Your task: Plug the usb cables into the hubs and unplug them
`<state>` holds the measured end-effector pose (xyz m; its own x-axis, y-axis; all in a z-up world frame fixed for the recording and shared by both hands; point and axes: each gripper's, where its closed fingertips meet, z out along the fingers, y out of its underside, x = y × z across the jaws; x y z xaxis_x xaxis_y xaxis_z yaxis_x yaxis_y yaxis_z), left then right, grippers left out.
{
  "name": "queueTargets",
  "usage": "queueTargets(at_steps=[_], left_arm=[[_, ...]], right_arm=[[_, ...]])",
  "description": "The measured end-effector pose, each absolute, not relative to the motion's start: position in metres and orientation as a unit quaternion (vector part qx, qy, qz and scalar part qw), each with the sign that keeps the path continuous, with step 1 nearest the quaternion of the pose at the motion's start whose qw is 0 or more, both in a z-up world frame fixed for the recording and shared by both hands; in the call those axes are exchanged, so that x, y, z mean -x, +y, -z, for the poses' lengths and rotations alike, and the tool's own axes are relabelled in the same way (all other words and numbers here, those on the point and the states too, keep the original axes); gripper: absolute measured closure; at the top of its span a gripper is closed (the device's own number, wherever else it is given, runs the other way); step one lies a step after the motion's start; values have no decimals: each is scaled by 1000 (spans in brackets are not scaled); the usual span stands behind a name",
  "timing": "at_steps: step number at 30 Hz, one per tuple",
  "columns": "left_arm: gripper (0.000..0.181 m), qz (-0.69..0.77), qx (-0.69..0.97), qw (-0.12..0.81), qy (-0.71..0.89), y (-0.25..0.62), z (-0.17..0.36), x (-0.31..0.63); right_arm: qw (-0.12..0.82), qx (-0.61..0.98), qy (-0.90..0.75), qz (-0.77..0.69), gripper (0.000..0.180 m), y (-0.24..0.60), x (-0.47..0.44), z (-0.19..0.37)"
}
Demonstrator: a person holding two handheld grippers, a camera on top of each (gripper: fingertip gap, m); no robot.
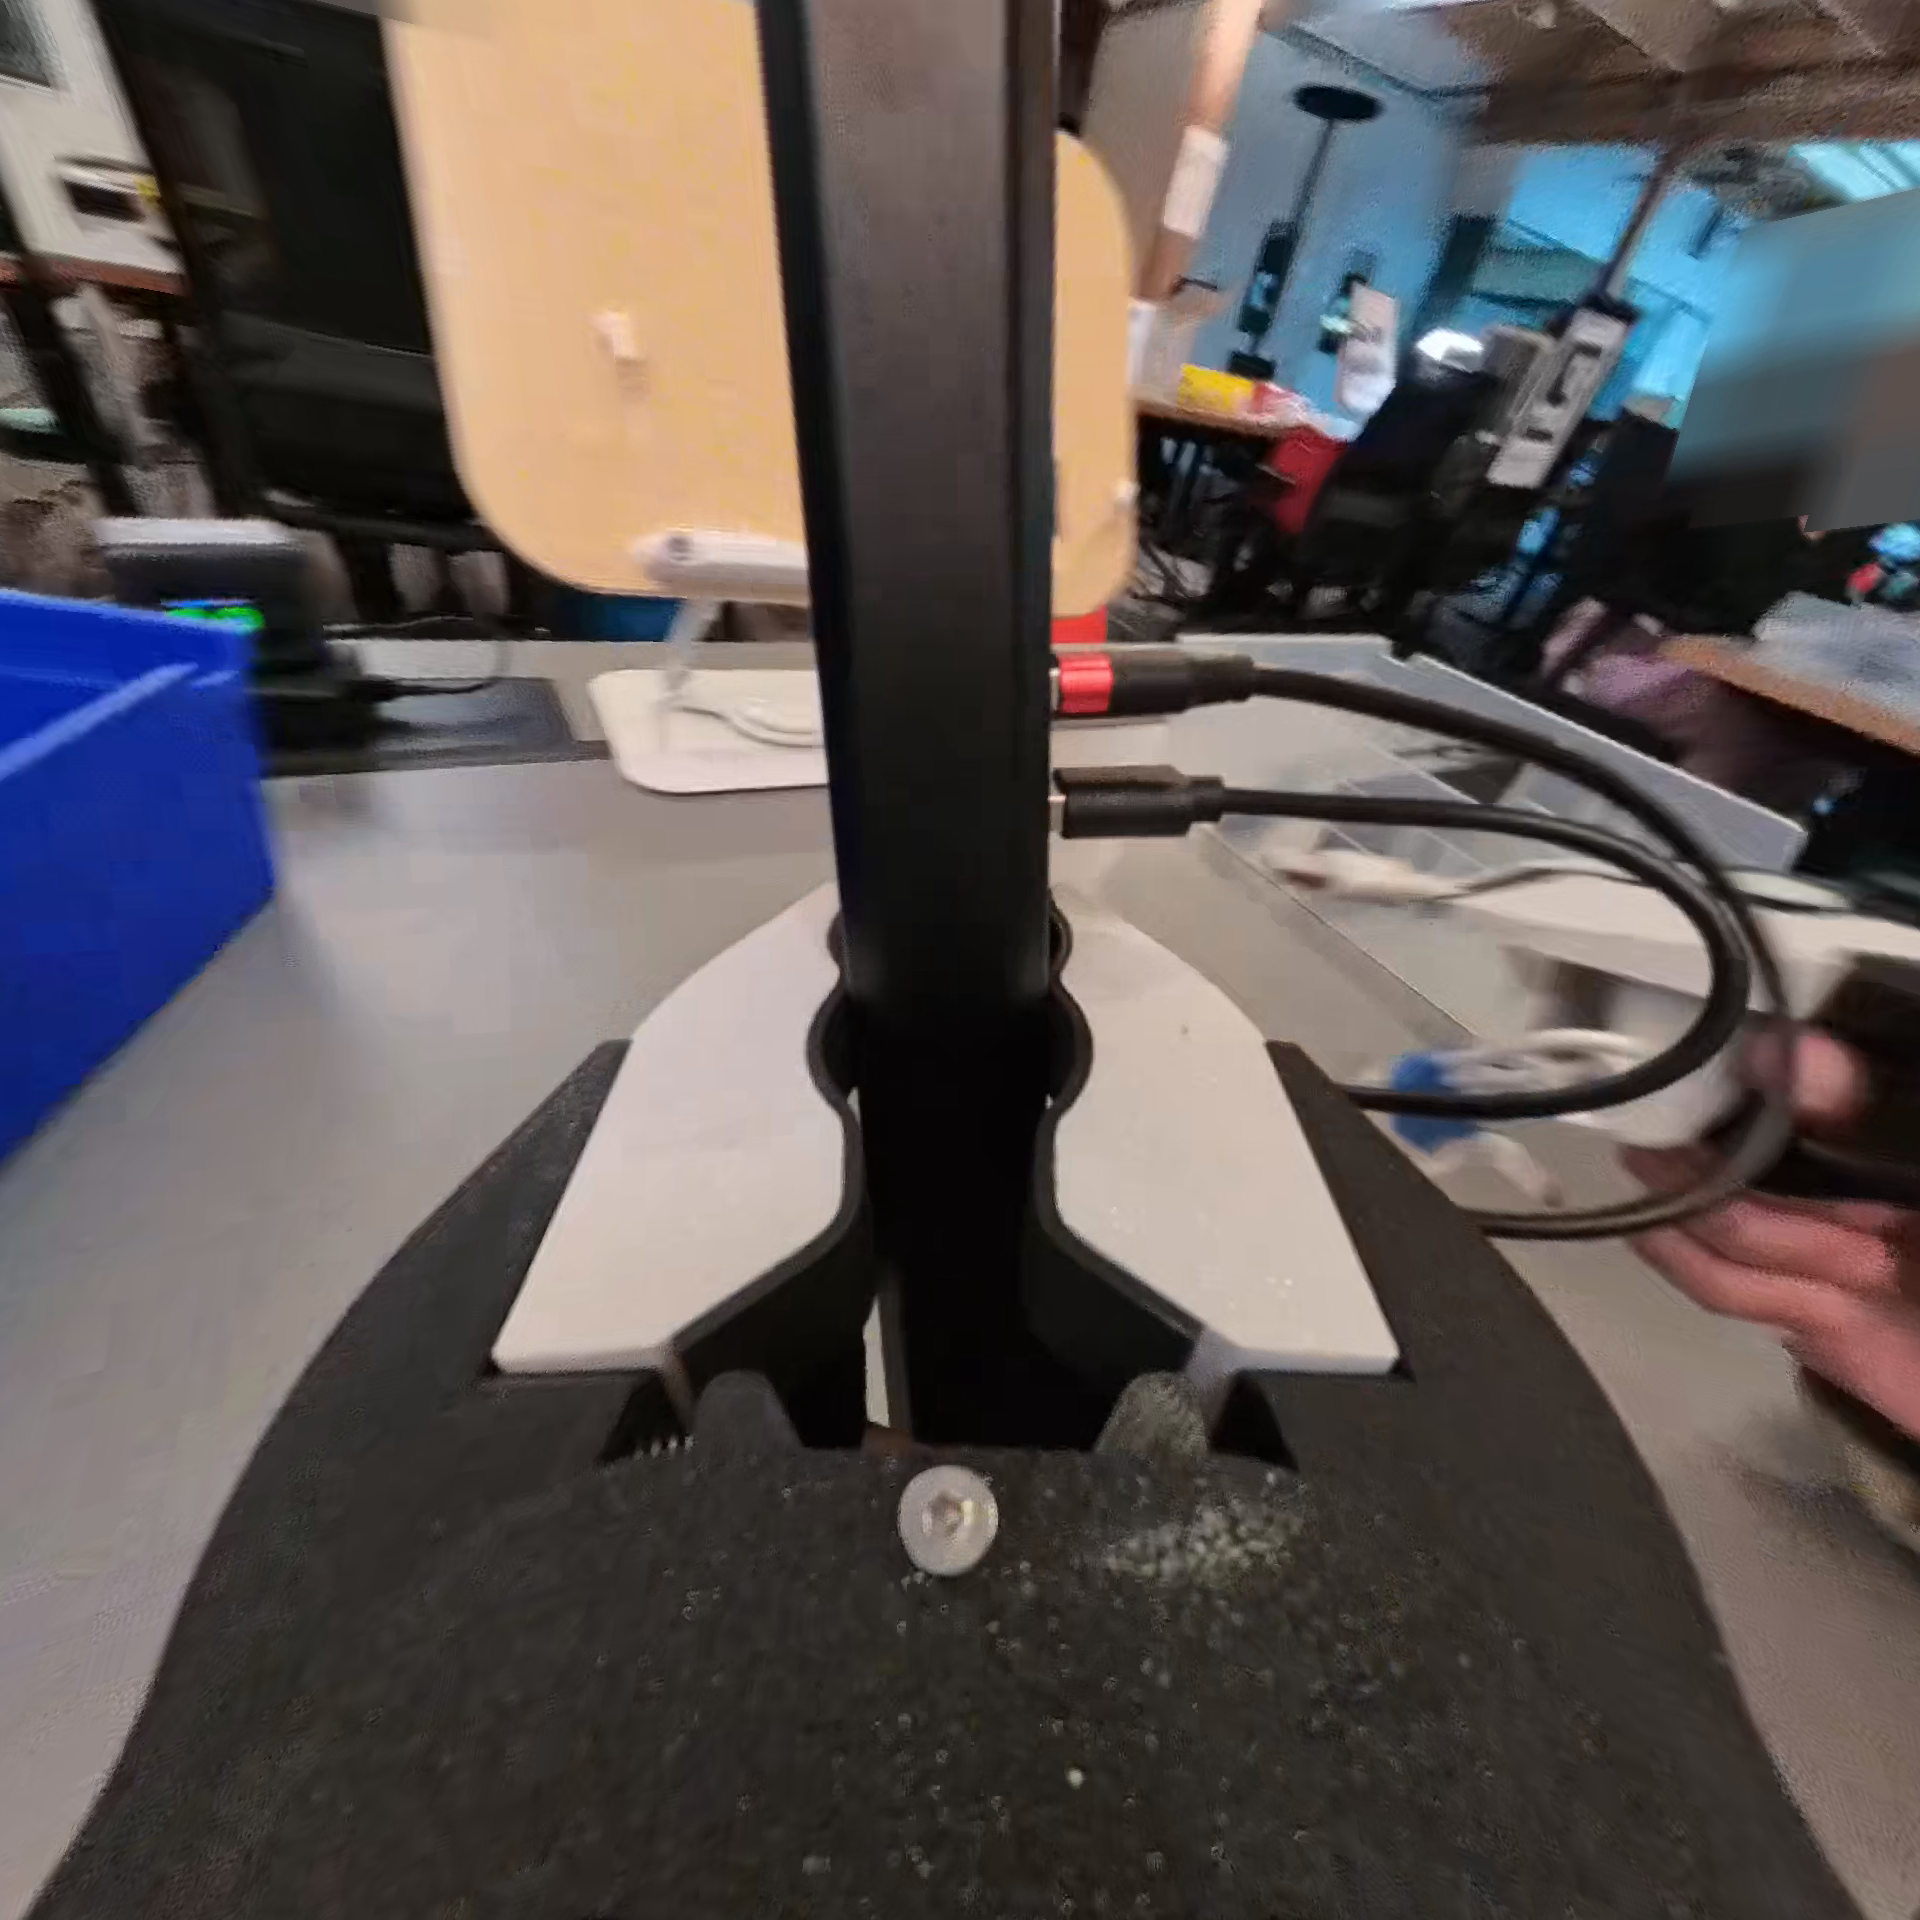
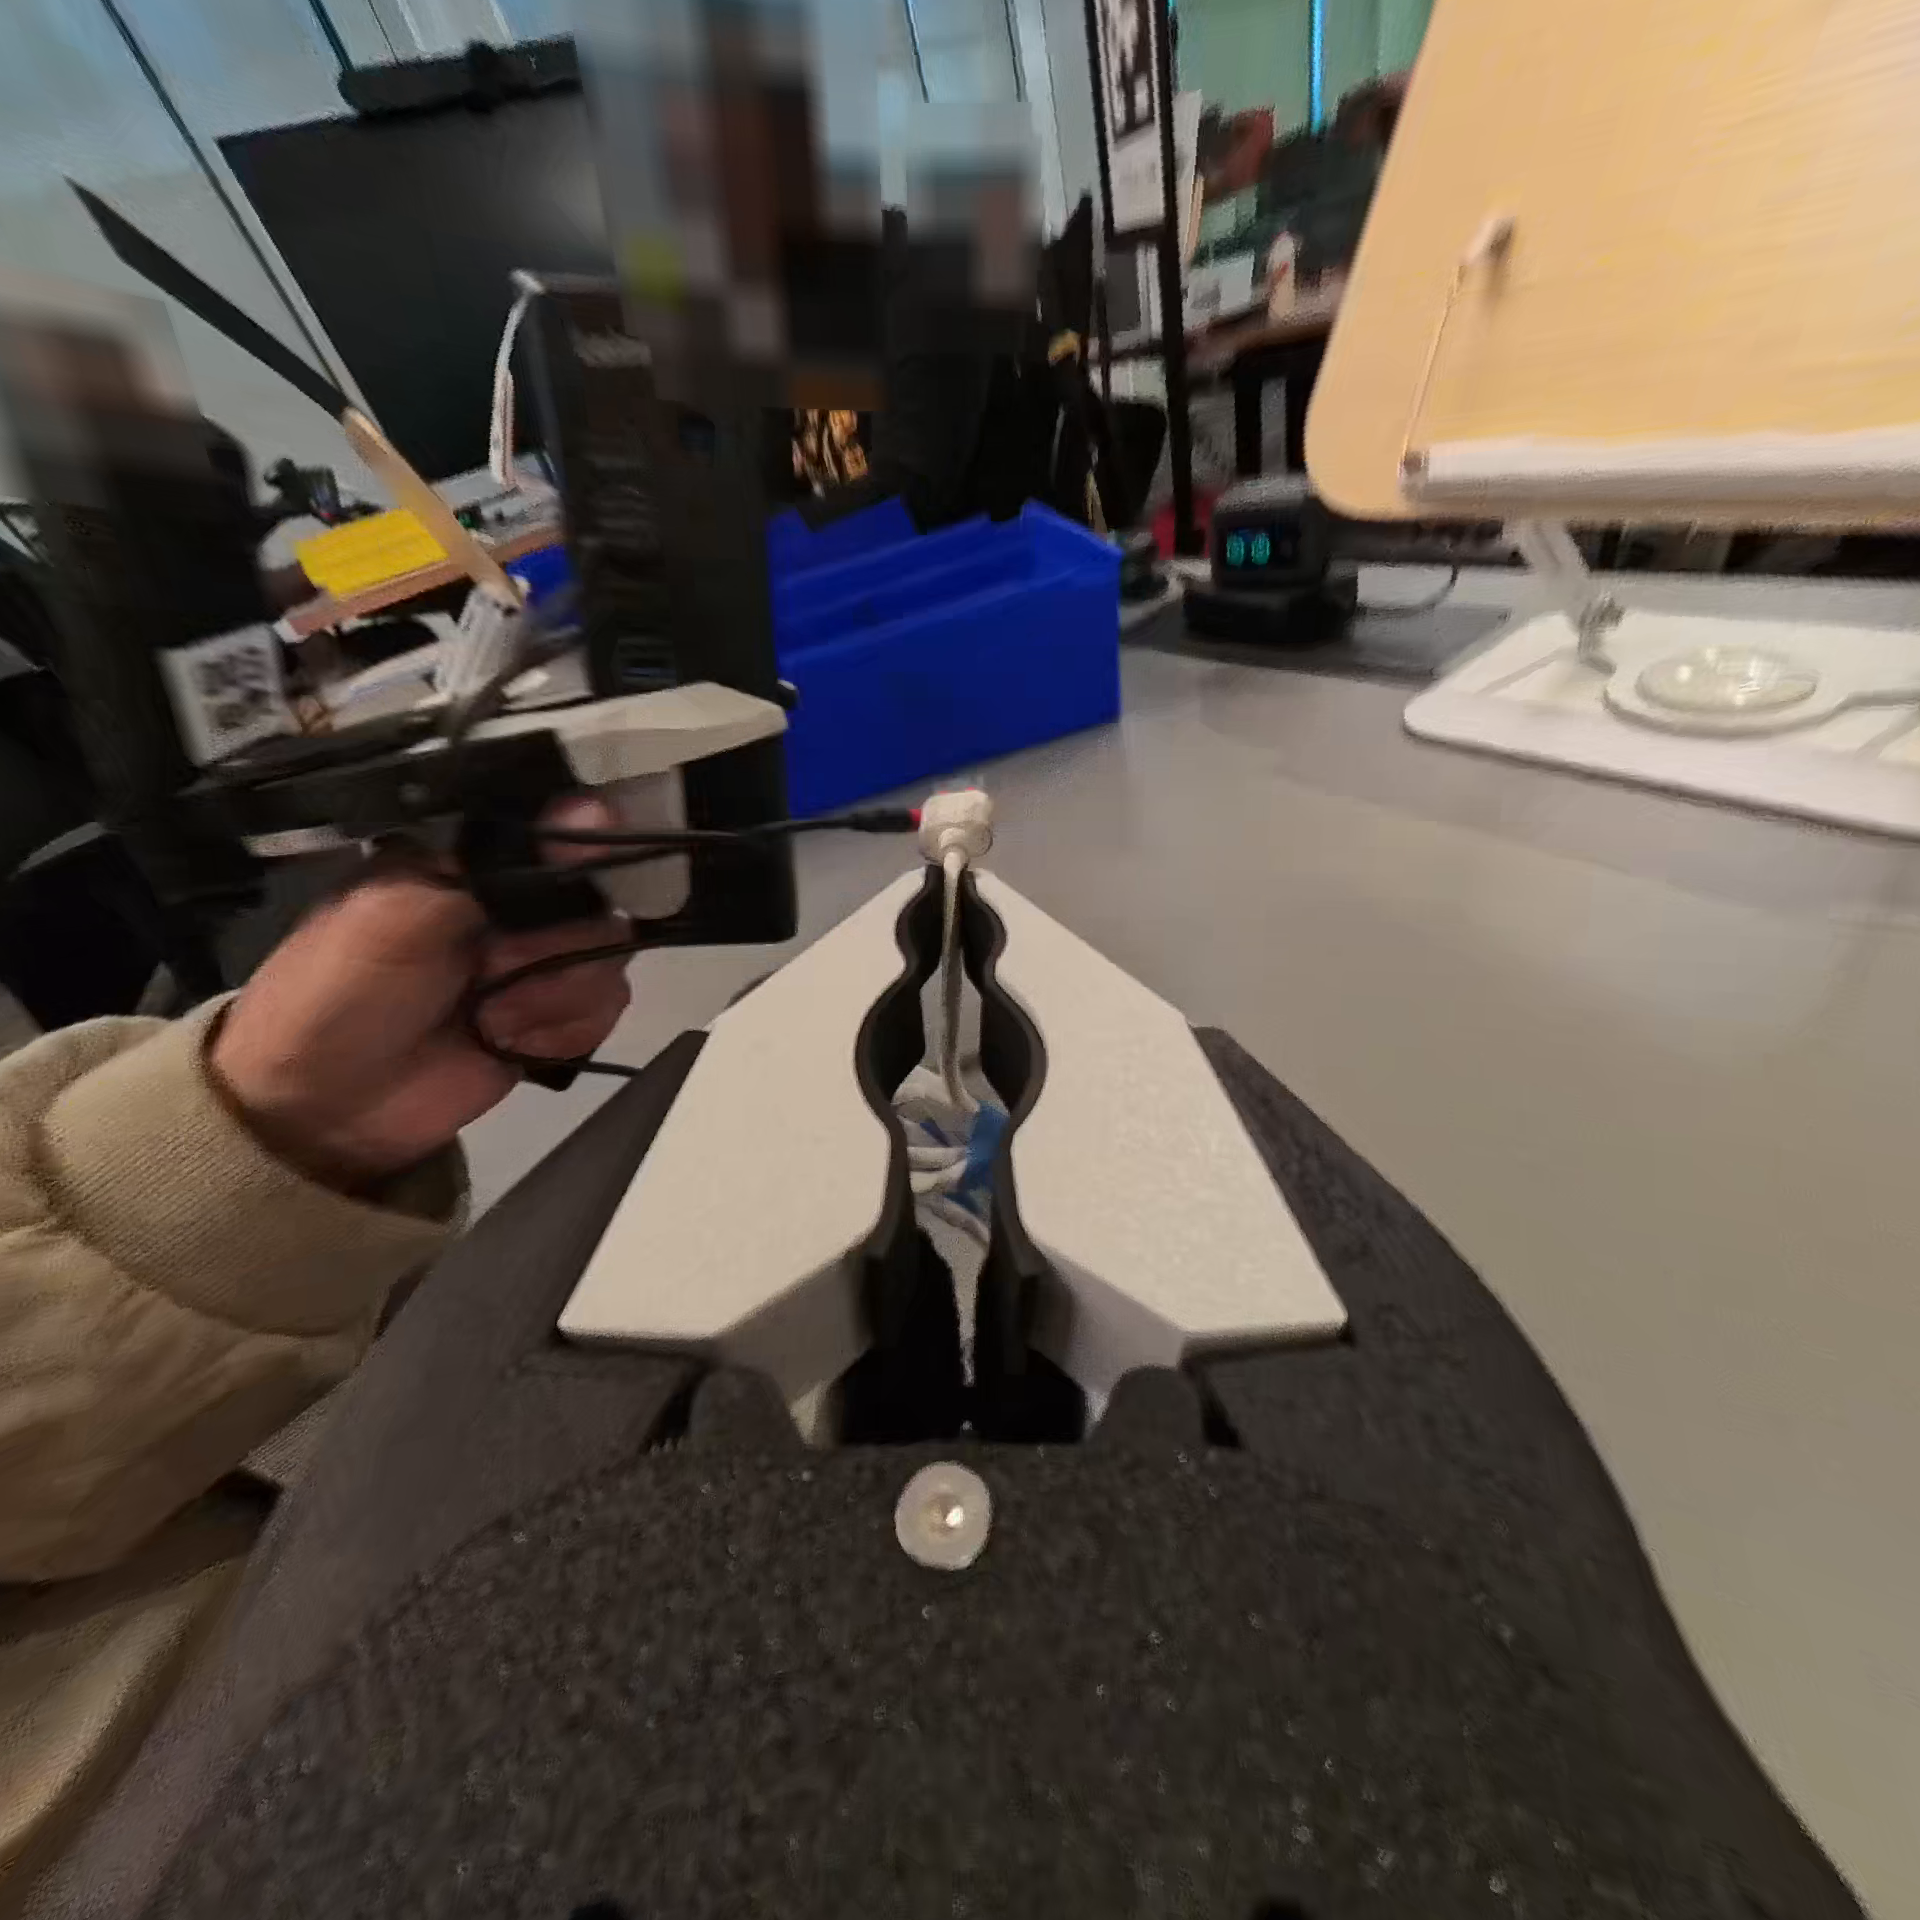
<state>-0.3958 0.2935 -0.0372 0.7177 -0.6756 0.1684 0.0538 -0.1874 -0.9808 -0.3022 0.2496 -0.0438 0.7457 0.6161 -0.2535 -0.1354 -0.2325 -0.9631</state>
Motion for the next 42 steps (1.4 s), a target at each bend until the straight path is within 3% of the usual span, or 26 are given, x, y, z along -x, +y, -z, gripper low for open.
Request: queueTargets(at_steps=[14,24,27,32,35,37,39,42], left_arm=[[151,370,712,552,229,279,61,375],[151,371,710,541,254,245,58,381],[151,393,710,525,255,236,63,375],[151,416,713,508,246,240,70,371],[151,409,716,511,242,245,72,374],[151,413,715,514,232,249,71,376],[151,416,712,520,224,252,70,377],[150,410,709,533,213,254,69,377]], right_arm=[[580,741,-207,-267,177,258,251,29],[680,704,-91,-181,178,257,92,-64],[660,731,-103,-137,178,267,62,-47],[458,874,-141,-74,177,285,28,78],[405,902,-121,-90,170,291,36,120],[391,912,-91,-84,149,296,34,129],[411,907,-67,-58,140,300,28,117],[487,869,-76,-39,135,295,57,55]])
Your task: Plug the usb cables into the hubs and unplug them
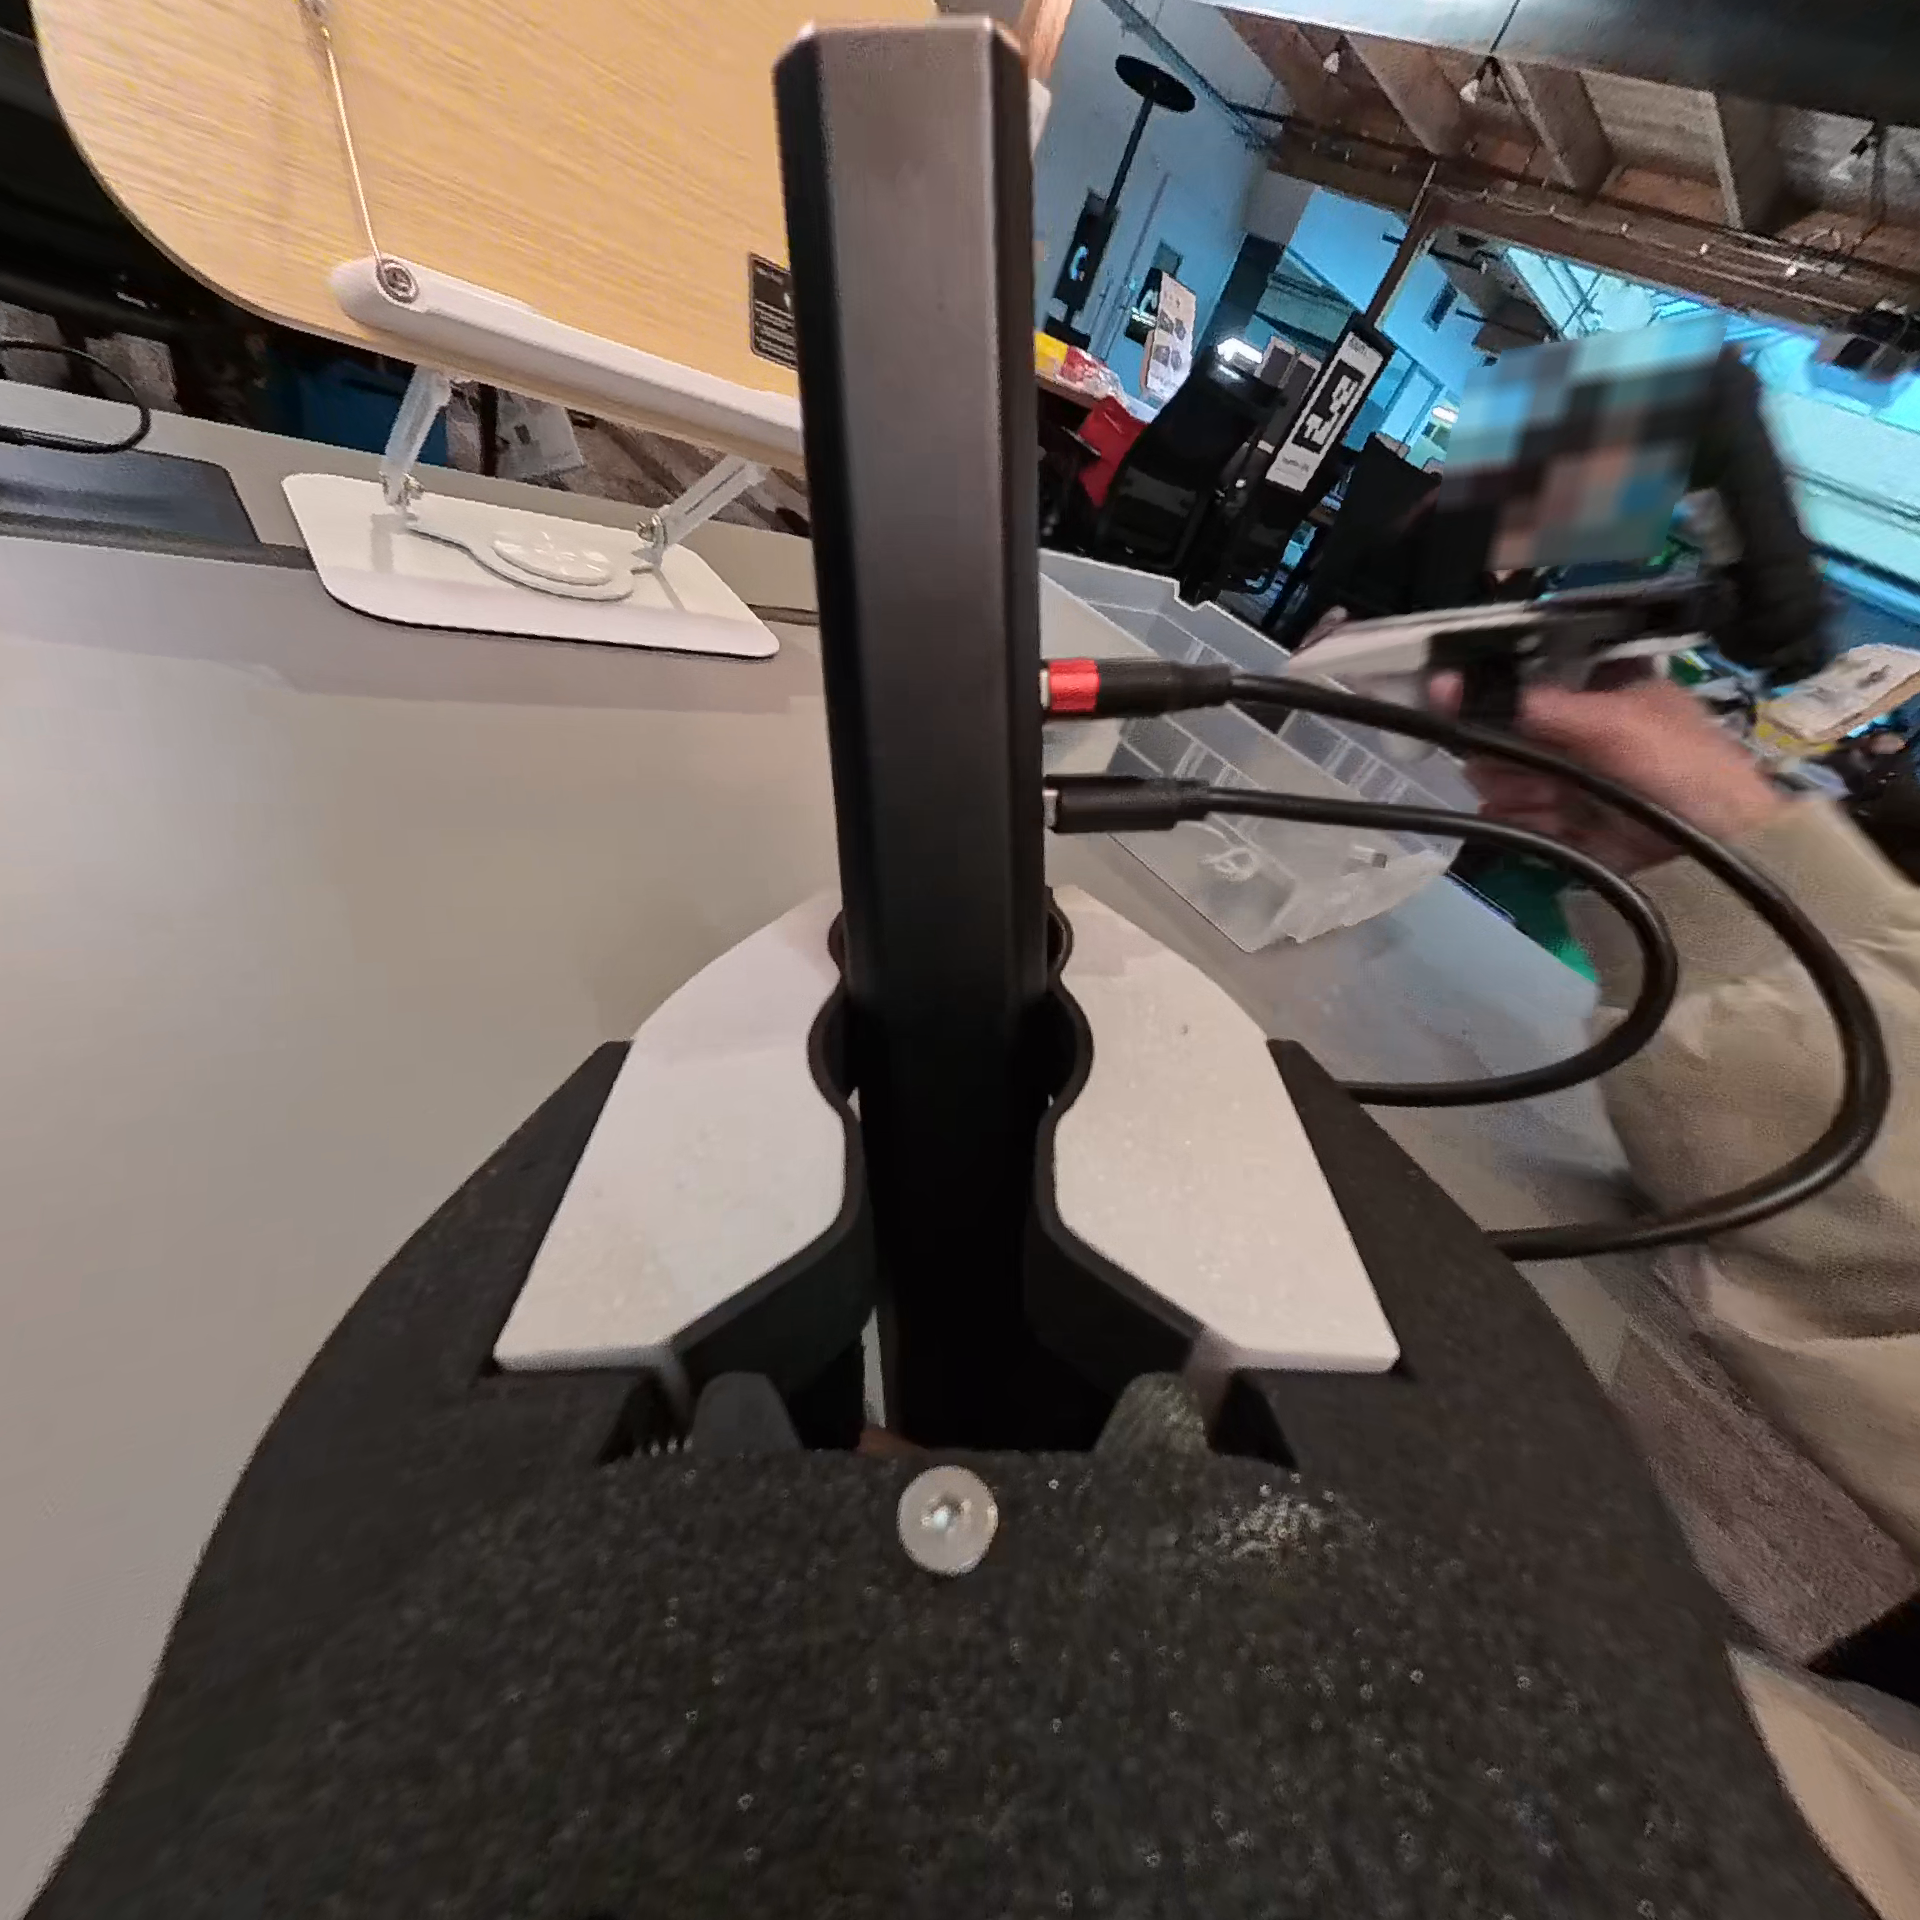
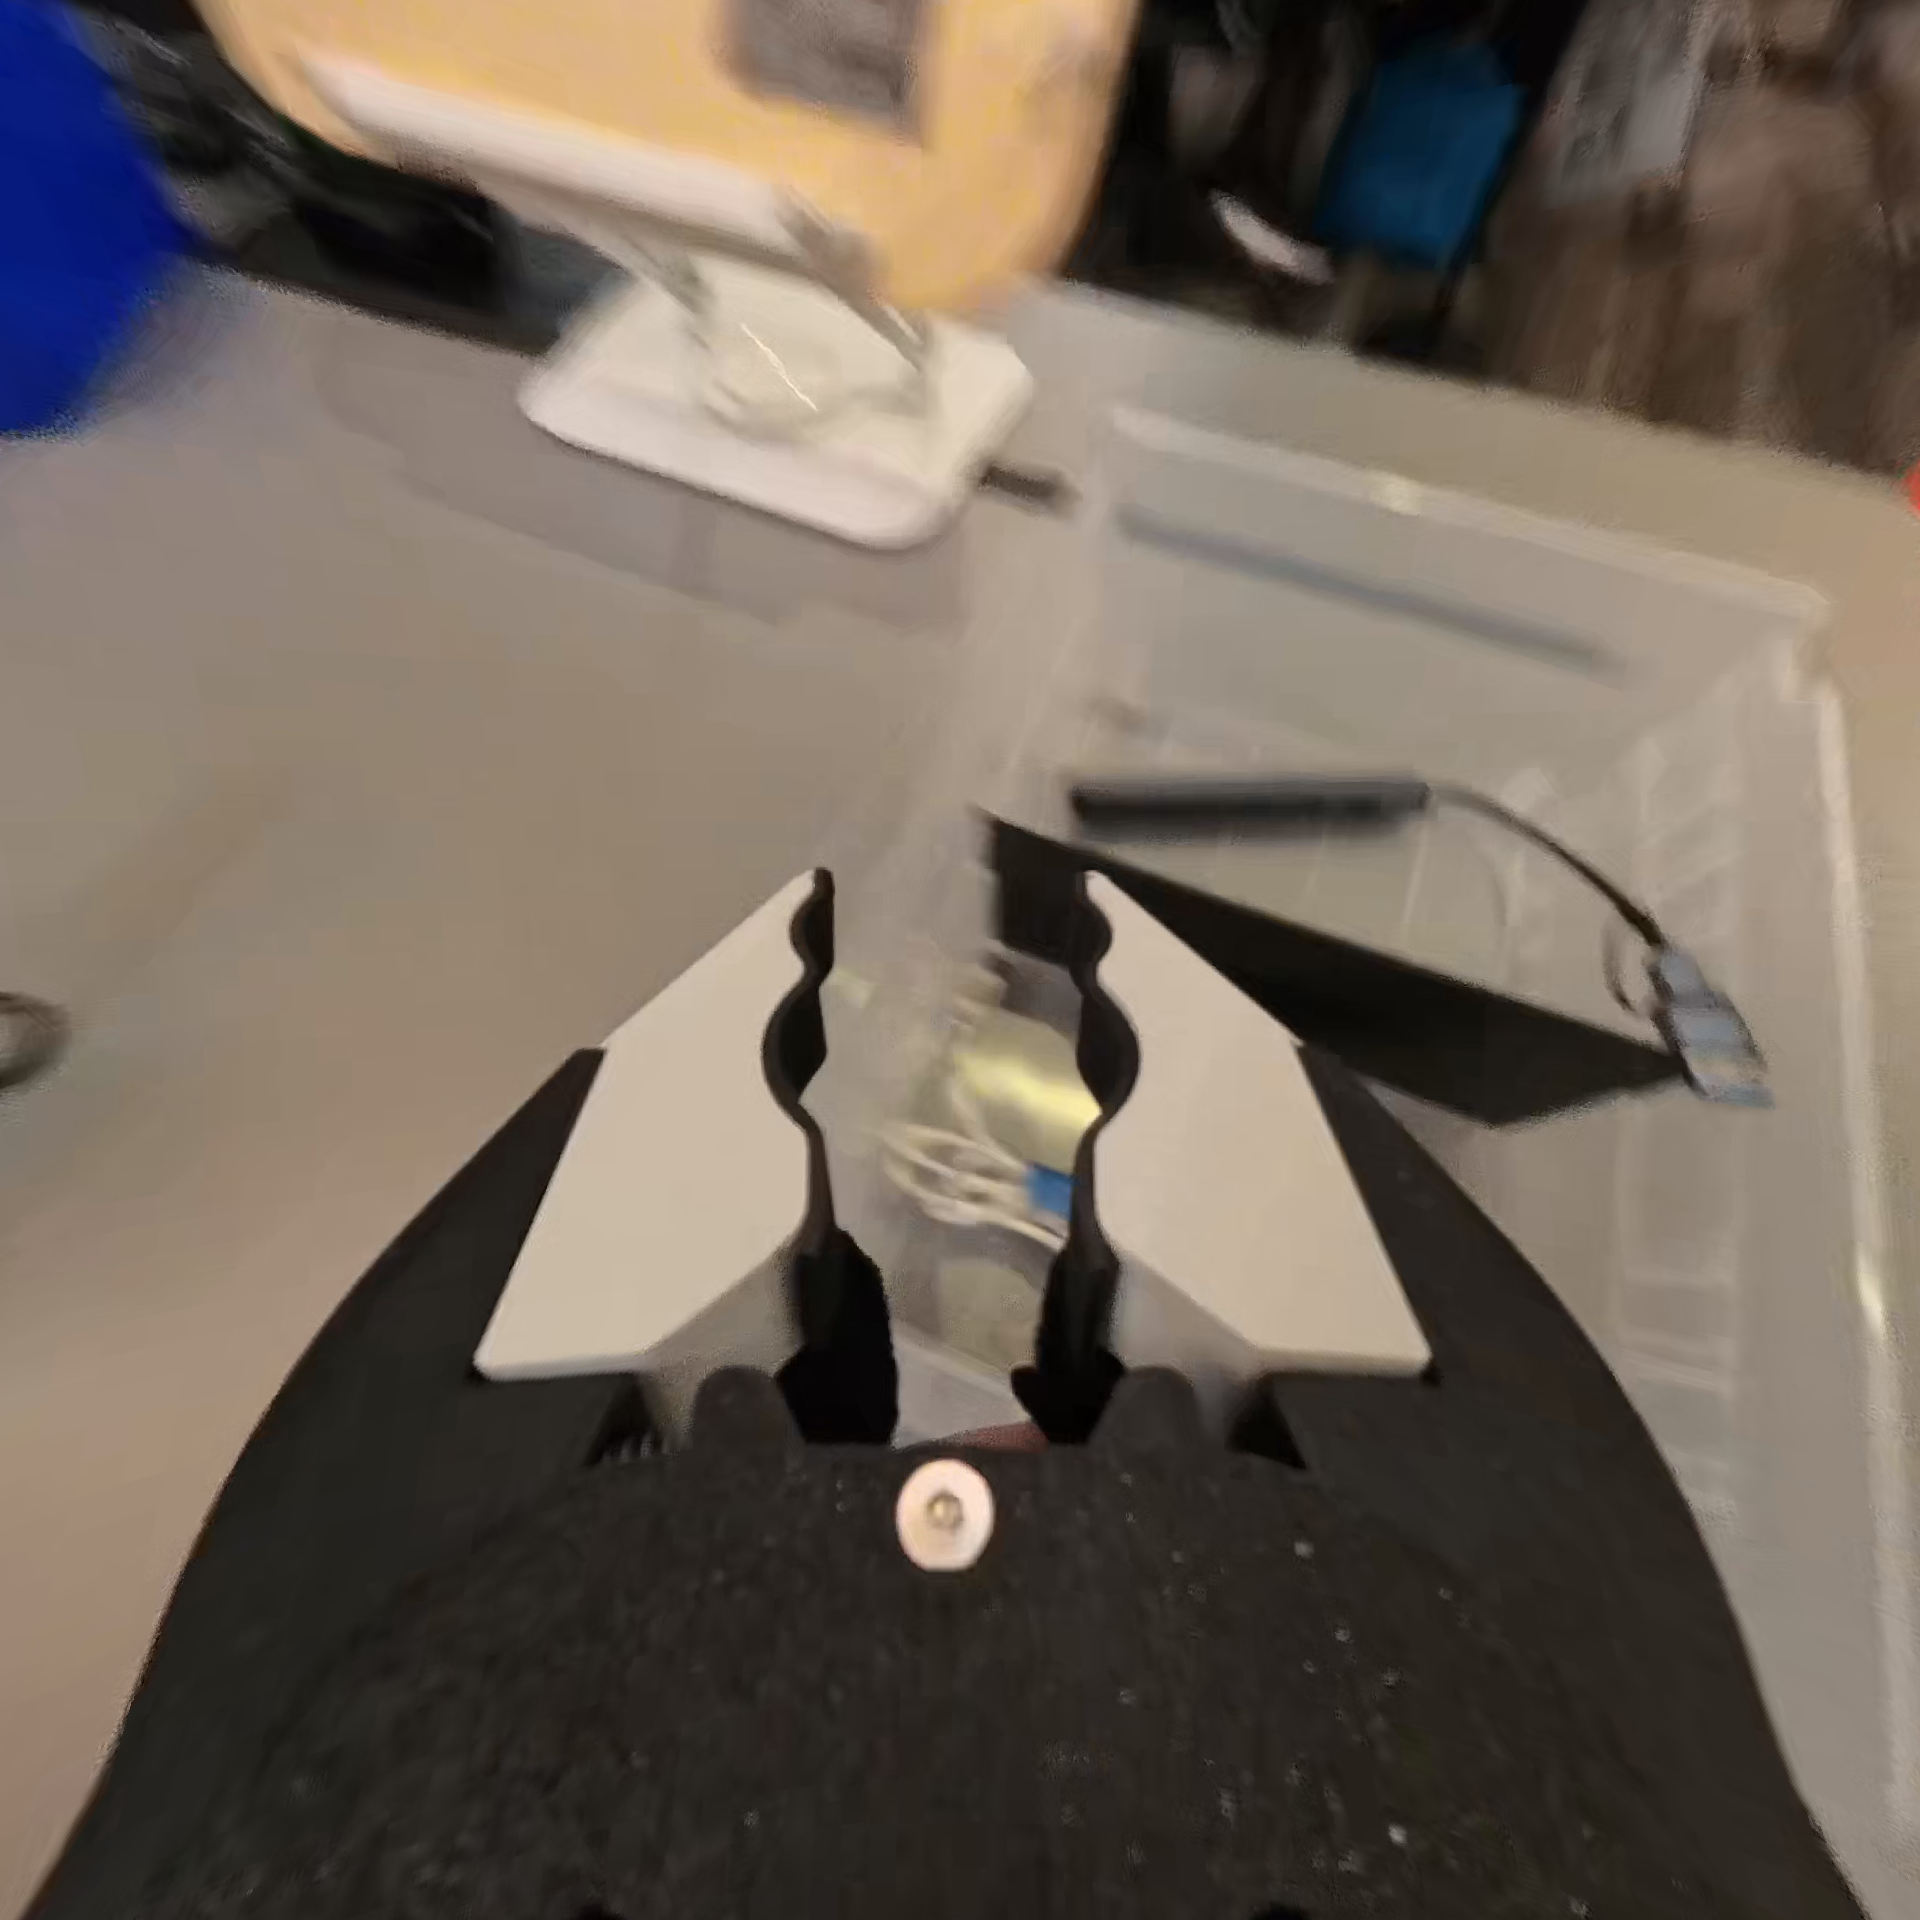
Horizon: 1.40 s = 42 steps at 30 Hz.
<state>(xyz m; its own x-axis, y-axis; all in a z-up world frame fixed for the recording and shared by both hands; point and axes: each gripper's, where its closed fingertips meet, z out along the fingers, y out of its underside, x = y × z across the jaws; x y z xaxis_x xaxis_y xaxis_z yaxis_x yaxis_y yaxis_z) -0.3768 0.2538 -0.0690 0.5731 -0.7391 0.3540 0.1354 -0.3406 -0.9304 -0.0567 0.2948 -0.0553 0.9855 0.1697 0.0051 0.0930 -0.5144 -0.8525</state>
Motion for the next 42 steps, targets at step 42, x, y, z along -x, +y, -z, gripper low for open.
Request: queueTargets(at_steps=[42], left_arm=[[150,399,669,626,20,320,47,494]], right_arm=[[612,707,-237,-263,165,223,343,8]])
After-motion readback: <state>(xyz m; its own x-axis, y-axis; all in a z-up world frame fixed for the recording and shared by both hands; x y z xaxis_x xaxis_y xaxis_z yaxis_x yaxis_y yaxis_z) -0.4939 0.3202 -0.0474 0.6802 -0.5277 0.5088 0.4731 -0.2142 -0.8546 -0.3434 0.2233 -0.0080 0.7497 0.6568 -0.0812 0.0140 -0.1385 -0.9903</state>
